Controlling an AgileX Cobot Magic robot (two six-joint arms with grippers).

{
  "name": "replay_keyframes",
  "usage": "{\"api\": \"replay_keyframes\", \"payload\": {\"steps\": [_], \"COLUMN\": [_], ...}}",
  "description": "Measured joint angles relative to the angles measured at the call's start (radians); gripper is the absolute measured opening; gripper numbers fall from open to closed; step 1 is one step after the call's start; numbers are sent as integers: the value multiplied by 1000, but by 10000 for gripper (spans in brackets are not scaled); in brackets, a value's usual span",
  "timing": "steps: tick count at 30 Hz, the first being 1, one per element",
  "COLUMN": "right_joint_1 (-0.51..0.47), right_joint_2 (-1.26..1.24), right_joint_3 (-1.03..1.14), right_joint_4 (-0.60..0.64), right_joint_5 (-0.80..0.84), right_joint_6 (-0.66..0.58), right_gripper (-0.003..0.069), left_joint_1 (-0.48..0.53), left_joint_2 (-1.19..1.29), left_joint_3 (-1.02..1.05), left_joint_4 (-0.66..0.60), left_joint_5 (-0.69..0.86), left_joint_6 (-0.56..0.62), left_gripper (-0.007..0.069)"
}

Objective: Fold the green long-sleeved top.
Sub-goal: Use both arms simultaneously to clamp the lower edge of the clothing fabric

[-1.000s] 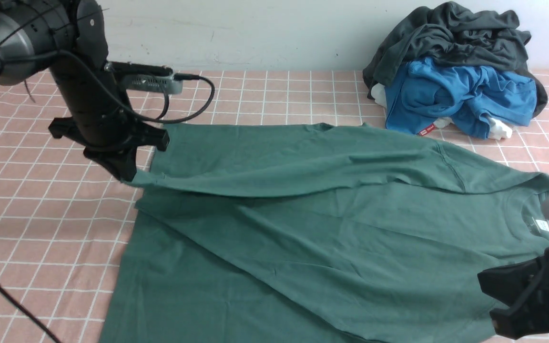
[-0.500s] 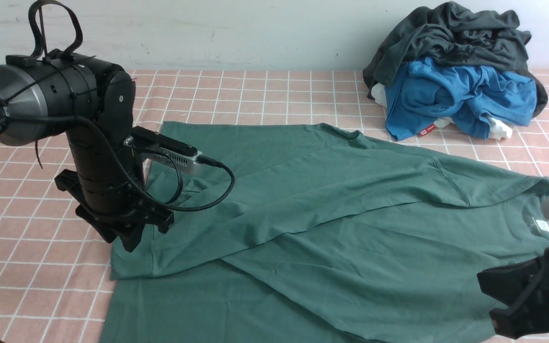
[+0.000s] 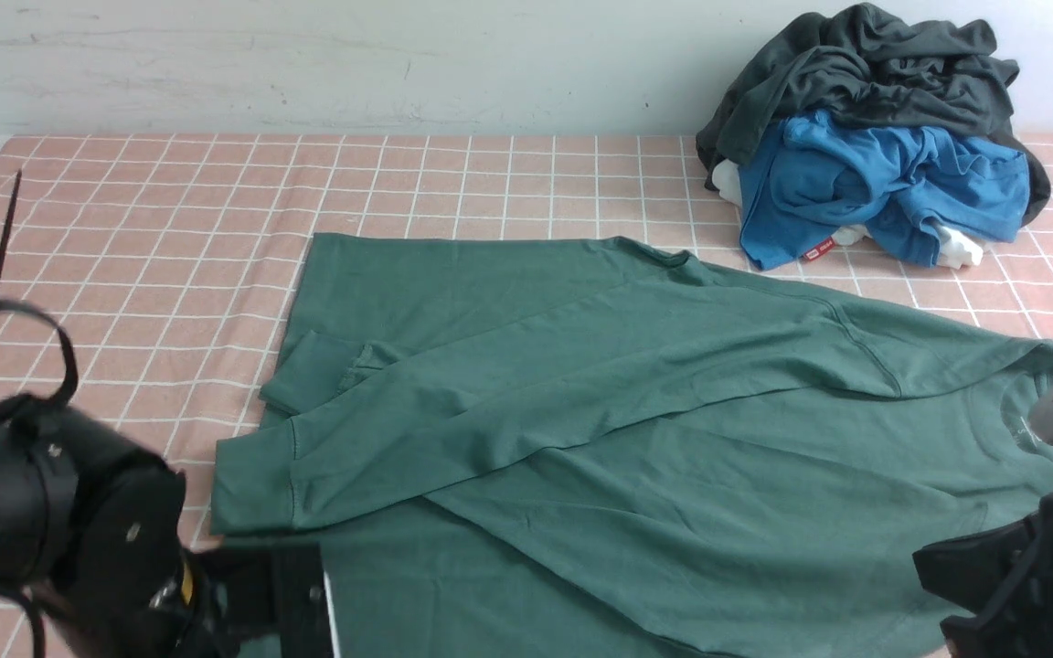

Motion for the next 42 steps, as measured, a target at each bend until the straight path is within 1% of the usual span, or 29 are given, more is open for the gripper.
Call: {"api": "replay_keyframes", "payload": {"steps": [1, 2, 3, 4, 5, 6, 7, 8, 9, 10, 14, 16, 17, 18, 19, 21, 22, 23, 25, 26, 27, 28, 29, 31, 34, 36, 38, 42], "right_joint_1": [0, 0, 0, 0, 0, 0, 0, 0, 0, 0, 0, 0, 0, 0, 0, 0, 0, 0, 1, 1, 1, 1, 1, 1, 1, 1, 1, 1], "right_joint_2": [0, 0, 0, 0, 0, 0, 0, 0, 0, 0, 0, 0, 0, 0, 0, 1, 15, 15, 56, 78, 87, 126, 131, 202, 302, 357, 394, 483], "right_joint_3": [0, 0, 0, 0, 0, 0, 0, 0, 0, 0, 0, 0, 0, 0, -2, -12, -51, -57, -141, -176, -189, -228, -232, -248, -245, -235, -223, -167], "right_joint_4": [1, 1, 1, 1, 1, 1, 1, 1, 2, 2, 2, 2, 2, 2, 2, 1, -18, -18, -92, -139, -160, -241, -266, -417, -535, -559, -568, -617], "right_joint_5": [1, 2, 2, 2, 2, 4, 4, 4, 4, 4, 5, 14, 15, 23, 30, 41, 68, 71, 115, 126, 128, 131, 131, 122, 123, 130, 132, 115], "right_joint_6": [0, 0, 0, 0, 0, 0, 0, 0, 0, 0, 0, -13, -19, -44, -72, -98, -127, -130, -160, -169, -171, -176, -178, -195, -221, -258, -309, -476], "right_gripper": [-10, -10, -10, -10, -10, -10, -10, -10, -10, -10, -10, -10, -10, -10, -10, -10, -7, -6, 13, 31, 39, 81, 87, 181, 290, 332, 350, 360], "left_joint_1": [-3, -2, -3, -5, -5, -6, -6, -6, -7, -8, -12, -14, -14, -14, -14, -14, -11, -11, 4, 9, 11, 14, 14, 14, 14, 14, 14, 14], "left_joint_2": [-4, -6, -14, -23, -25, -25, -25, -25, -27, -28, -39, -70, -74, -108, -141, -179, -216, -220, -254, -258, -259, -259, -259, -259, -259, -259, -259, -259], "left_joint_3": [32, 37, 44, 58, 58, 60, 60, 60, 62, 62, 66, 71, 72, 72, 72, 72, 72, 72, 72, 72, 72, 72, 72, 73, 73, 73, 73, 73], "left_joint_4": [-41, -53, -72, -136, -142, -190, -209, -213, -223, -226, -232, -232, -232, -232, -232, -232, -232, -232, -232, -232, -231, -226, -223, -204, -199, -199, -199, -210], "left_joint_5": [-28, -34, -53, -86, -89, -104, -107, -107, -111, -115, -136, -140, -140, -129, -122, -121, -121, -120, -115, -112, -112, -103, -102, -95, -95, -94, -94, -90], "left_joint_6": [74, 84, 120, 201, 210, 269, 305, 318, 357, 367, 372, 339, 328, 289, 232, 172, 64, 64, -103, -164, -187, -265, -274, -349, -376, -380, -380, -380], "left_gripper": [514, 514, 514, 513, 512, 498, 477, 471, 416, 361, 167, 57, 51, 22, 10, 6, 6, 6, 1, 0, 0, -1, -1, -1, -1, -1, -1, -1]}}
